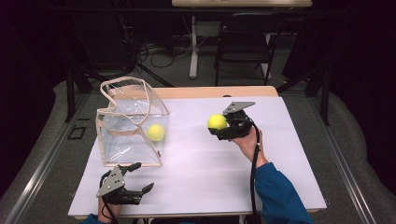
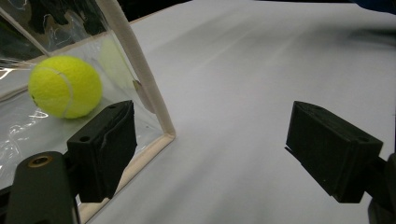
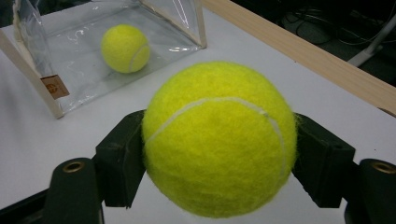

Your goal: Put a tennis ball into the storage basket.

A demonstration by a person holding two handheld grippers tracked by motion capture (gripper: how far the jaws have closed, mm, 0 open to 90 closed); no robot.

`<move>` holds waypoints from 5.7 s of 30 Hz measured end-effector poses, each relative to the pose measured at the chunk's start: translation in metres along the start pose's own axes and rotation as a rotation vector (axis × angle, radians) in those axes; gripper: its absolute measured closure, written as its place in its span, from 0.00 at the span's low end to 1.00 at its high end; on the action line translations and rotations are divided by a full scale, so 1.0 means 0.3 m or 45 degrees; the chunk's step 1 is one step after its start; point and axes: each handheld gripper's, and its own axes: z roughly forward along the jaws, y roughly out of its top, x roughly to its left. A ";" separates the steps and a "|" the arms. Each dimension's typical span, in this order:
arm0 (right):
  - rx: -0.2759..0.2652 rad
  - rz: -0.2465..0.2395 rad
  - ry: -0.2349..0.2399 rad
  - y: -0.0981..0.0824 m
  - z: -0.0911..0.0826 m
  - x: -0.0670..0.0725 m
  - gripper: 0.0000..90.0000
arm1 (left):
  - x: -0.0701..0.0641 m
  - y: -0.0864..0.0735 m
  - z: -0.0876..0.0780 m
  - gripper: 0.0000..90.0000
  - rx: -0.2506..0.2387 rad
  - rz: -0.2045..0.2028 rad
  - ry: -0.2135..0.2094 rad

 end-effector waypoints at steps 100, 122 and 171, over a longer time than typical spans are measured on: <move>-0.001 -0.177 0.081 0.250 0.034 0.080 0.29 | 0.001 0.001 -0.001 0.18 -0.005 0.001 0.005; 0.015 -0.209 0.090 0.308 0.049 0.091 0.29 | 0.001 0.000 -0.002 0.18 -0.013 -0.005 0.007; 0.027 -0.278 0.113 0.422 0.084 0.122 0.30 | 0.004 0.000 -0.005 0.18 -0.013 -0.001 0.014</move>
